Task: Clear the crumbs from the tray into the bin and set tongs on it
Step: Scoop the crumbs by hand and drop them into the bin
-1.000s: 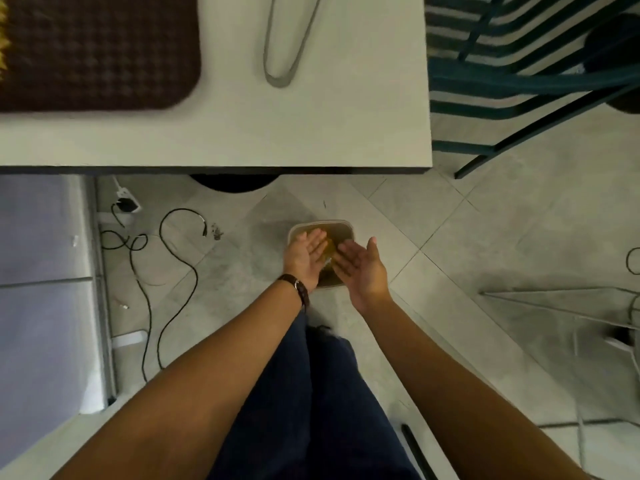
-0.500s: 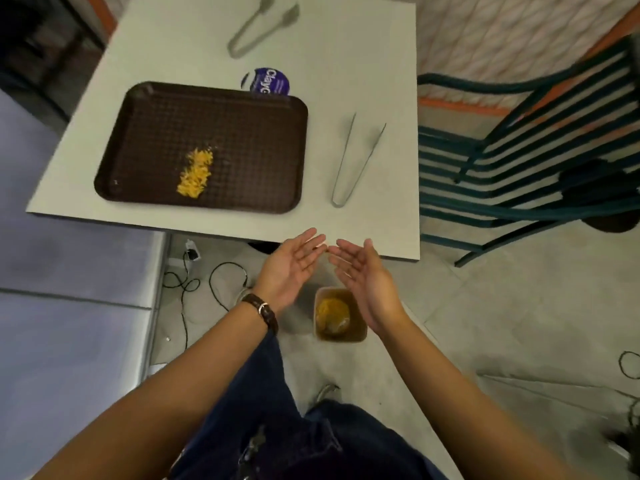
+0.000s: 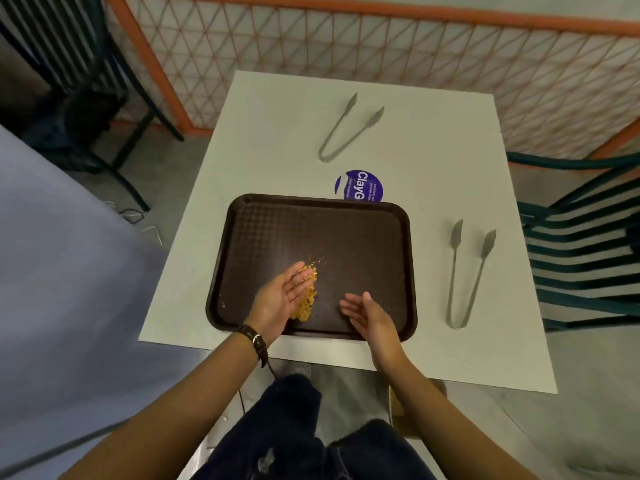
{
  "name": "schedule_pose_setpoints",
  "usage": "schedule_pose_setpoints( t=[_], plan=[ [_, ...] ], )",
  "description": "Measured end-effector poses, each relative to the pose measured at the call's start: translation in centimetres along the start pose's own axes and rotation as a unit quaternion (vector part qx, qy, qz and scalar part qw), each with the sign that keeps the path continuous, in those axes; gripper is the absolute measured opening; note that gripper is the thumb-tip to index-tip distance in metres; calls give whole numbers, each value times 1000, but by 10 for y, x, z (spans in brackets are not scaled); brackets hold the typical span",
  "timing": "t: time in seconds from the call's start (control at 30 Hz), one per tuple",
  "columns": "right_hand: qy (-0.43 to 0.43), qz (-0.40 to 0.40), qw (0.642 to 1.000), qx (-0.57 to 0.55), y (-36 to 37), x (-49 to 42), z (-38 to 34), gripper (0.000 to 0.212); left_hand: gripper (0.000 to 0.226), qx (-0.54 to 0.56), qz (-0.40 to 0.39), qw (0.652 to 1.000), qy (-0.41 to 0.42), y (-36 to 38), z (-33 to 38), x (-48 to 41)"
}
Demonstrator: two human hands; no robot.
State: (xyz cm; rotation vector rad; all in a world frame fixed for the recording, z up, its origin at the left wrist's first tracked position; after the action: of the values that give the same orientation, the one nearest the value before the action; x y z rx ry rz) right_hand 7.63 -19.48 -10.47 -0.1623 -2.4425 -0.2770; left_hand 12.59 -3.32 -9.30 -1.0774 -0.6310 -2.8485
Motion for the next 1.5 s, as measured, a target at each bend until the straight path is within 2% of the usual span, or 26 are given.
schedule_pose_setpoints(
  t=[0.07,0.13,0.2,0.27,0.37,0.57,0.73,0.83,0.9,1.1,1.3,1.37,1.5],
  plan=[
    [-42,12,993,112,12,-12,3,37,41,-4,-2,1000,-7,-15,11,-9],
    [-104,3,956,273,26,-20,2,35,40,0,1,1000,-14,-29,15,-16],
    [-174,-14,904,390,42,-27,-1,47,40,10,7,1000,-22,-39,15,-20],
    [-232,-17,849,474,56,-34,-4,68,40,22,13,999,-26,-46,13,-20],
    [-274,-43,760,588,78,-45,-2,90,40,36,28,999,-25,-56,13,-21],
    [-304,-110,629,707,105,-71,14,101,39,65,50,997,-18,-69,22,-21],
    [-331,-163,550,749,113,-85,23,98,40,49,68,996,-12,-75,24,-26],
    [-336,-174,540,752,112,-87,28,91,40,43,67,997,-15,-77,19,-28],
    [-331,-139,554,751,108,-94,21,89,39,45,65,997,-18,-77,16,-31],
    [-275,-17,653,706,80,-119,-3,92,33,40,71,997,-16,-80,13,-35],
    [-274,3,709,649,62,-98,0,95,38,-96,92,991,33,-76,11,-34],
    [-262,3,711,653,57,-92,1,103,39,-131,83,987,45,-70,8,-36],
    [-260,-5,687,679,75,-90,3,116,32,-96,85,991,43,-62,8,-39]
  ],
)
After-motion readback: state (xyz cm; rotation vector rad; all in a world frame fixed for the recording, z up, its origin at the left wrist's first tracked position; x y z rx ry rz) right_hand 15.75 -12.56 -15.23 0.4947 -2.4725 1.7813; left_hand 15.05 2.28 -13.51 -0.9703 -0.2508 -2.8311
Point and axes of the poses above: each hand's wrist, its own x-axis away from the middle knuckle, its own y-axis out of the palm, z = x × y, the point moved 8 cm from there along -x, towards the middle knuckle, and after that the axes turned 1 degree about -x, right-handed, at the moved point
